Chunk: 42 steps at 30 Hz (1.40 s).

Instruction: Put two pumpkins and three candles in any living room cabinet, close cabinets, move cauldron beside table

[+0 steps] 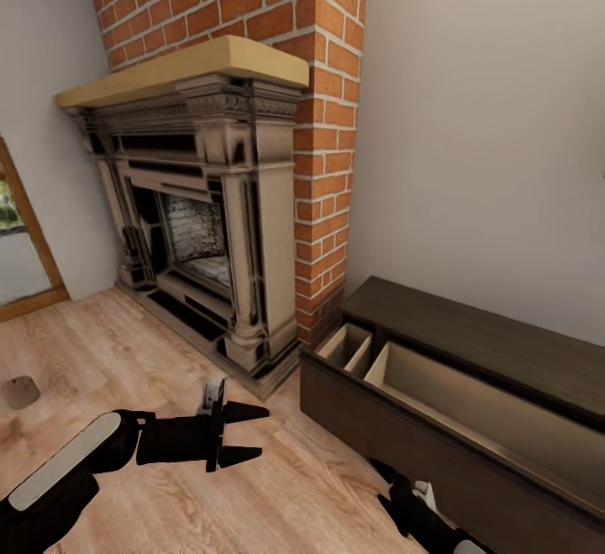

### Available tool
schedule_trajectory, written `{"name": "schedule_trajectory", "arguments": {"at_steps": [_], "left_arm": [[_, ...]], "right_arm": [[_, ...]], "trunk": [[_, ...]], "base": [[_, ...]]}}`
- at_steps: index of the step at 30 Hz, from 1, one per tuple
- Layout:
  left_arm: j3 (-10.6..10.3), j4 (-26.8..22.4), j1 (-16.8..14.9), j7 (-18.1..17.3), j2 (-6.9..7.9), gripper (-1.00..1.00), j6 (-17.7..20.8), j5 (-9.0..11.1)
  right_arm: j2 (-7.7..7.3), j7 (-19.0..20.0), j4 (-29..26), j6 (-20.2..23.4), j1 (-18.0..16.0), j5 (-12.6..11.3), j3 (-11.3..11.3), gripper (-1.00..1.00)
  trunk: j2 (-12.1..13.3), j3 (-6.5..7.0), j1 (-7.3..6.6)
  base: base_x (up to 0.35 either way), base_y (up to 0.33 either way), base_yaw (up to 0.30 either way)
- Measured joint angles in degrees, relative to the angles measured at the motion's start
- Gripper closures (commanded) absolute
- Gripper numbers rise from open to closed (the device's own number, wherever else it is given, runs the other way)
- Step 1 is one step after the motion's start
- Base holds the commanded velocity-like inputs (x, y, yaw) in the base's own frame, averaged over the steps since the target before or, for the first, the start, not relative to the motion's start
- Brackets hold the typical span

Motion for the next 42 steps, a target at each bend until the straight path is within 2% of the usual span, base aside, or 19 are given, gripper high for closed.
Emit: {"name": "schedule_trajectory", "arguments": {"at_steps": [42], "left_arm": [[0.35,0.13,0.00,-0.01,0.07,-1.00,0.00,0.06]], "right_arm": [[0.02,-0.12,0.00,-1.32,0.00,0.01,0.00,-1.00]], "trunk": [[0.00,0.00,0.00]], "base": [[0.000,0.000,0.292]]}}
